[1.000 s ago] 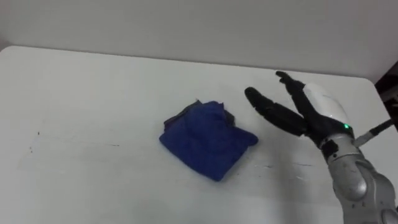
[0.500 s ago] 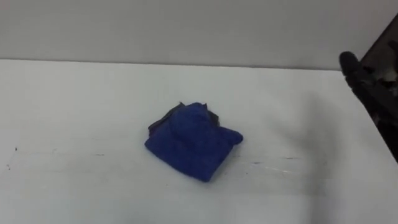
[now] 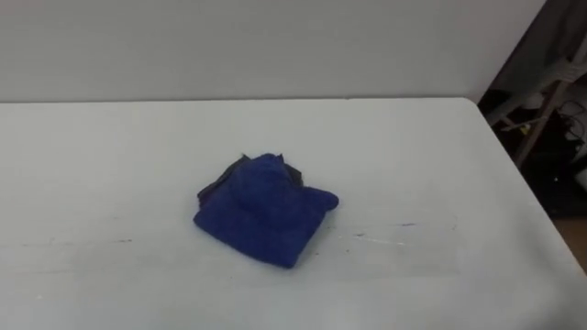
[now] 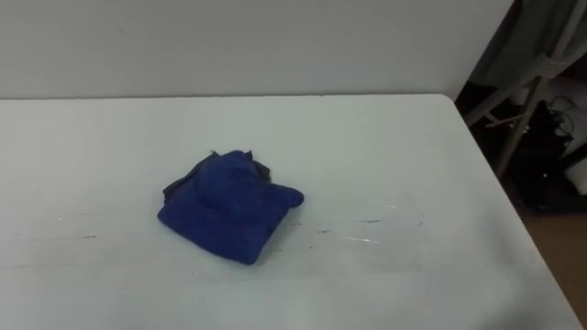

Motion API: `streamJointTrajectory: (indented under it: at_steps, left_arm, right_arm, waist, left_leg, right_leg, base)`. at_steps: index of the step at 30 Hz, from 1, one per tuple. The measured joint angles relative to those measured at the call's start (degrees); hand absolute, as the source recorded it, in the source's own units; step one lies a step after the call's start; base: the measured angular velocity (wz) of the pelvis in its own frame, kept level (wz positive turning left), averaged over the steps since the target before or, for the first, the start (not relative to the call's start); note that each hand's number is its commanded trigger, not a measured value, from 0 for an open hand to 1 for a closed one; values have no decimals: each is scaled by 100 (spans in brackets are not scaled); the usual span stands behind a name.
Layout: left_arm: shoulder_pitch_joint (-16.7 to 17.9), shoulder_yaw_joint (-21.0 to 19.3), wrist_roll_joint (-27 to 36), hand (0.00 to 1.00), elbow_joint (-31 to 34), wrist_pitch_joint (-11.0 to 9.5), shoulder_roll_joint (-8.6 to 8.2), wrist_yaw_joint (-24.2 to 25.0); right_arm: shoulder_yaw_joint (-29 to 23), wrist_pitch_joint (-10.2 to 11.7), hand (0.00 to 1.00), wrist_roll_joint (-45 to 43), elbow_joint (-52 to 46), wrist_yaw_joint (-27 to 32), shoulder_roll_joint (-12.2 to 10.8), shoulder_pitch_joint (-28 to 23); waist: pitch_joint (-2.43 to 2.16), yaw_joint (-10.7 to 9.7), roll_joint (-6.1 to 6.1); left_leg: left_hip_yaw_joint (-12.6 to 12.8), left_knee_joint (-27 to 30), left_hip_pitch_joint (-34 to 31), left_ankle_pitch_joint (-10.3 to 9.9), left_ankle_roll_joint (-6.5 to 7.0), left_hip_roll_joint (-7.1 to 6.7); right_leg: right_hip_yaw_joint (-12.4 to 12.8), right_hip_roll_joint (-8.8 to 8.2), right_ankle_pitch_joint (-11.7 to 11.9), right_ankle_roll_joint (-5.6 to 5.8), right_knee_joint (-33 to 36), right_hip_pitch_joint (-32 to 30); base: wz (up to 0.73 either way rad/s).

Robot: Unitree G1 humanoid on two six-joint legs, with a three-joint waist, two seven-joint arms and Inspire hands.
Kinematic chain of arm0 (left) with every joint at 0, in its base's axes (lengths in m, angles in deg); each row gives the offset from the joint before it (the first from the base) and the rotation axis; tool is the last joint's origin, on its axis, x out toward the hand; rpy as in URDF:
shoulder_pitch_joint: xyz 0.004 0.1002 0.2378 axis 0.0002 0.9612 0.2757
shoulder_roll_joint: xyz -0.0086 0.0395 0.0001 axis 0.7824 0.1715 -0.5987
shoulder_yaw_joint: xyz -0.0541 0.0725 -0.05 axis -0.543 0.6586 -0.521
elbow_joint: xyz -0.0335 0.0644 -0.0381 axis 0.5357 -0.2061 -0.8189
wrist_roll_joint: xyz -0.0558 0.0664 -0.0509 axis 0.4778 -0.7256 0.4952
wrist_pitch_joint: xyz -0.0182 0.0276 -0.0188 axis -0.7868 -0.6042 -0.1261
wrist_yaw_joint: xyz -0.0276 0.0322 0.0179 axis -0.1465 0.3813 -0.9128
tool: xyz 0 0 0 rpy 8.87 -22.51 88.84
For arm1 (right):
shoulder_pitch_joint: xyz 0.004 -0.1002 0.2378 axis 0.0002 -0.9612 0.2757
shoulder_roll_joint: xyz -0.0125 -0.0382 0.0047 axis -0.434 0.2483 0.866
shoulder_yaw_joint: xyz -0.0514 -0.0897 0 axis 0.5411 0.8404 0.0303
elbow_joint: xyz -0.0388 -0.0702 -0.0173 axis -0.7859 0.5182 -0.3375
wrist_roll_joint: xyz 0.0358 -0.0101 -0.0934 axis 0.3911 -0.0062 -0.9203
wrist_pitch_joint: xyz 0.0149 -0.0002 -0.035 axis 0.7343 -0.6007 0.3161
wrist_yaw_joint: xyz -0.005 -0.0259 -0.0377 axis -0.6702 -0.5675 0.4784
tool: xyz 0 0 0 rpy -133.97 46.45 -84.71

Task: Wipe table

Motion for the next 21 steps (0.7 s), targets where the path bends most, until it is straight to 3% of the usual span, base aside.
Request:
streamJointTrajectory:
  at_steps: [4, 11, 14, 17, 18, 19, 21]
  left_arm:
    - [23, -5, 2, 0, 22, 67, -2, 1]
    - [78, -11, 4, 0, 79, 125, -6, 11]
    - [92, -15, 21, 0, 81, 191, -5, 12]
    - [87, -13, 3, 0, 54, 251, -12, 136]
    - [70, -9, 5, 0, -14, 276, -13, 188]
    - [61, -5, 5, 0, -47, 285, -14, 226]
    - [37, 104, 47, 0, -149, 304, -22, 343]
  right_arm:
    - [-25, 10, 0, 782, 312, 419, 2, -27]
    - [-354, 32, 0, 2803, 1676, 979, -35, -183]
    - [-404, 59, 0, 3353, 2564, 880, -39, -289]
    - [-371, 29, 0, 3375, 3578, 592, -176, -415]
    - [-211, 1, 0, 3368, 3847, 484, -250, -490]
    - [-73, 1, 0, 3352, 4021, 418, -270, -554]
    - [545, -100, 0, 3079, 4700, 4, -353, -638]
  waist:
    - [0, -35, 11]
    - [-22, -87, 26]
    - [-18, -175, 44]
    - [-20, -200, 48]
    - [-56, -166, 107]
    - [-52, -173, 74]
    - [-87, -173, 146]
  left_leg:
    - [-15, -4, -9, -1, -2, 0]
    - [-67, 5, -86, -3, -5, -2]
    - [-90, 11, -109, -2, -5, -3]
    - [-103, -3, -83, -3, -5, -5]
    - [-102, 4, -80, -7, -7, -6]
    - [-99, 8, -77, -10, -8, -5]
    - [-105, 4, -13, -14, -9, -6]
  right_leg:
    - [-5, 2, -8, 0, -9, 0]
    - [2, 3, -16, 2, -11, -48]
    - [-4, 5, -16, 0, -9, -50]
    - [6, 4, -35, -2, -9, -3]
    - [12, 4, -35, -1, -9, 1]
    - [12, 3, -35, -1, -9, 3]
    - [23, 3, -38, 1, -8, 55]
  base:
    - [1]
    - [2]
    - [5]
    - [4]
    - [0]
    - [0]
    - [-2]
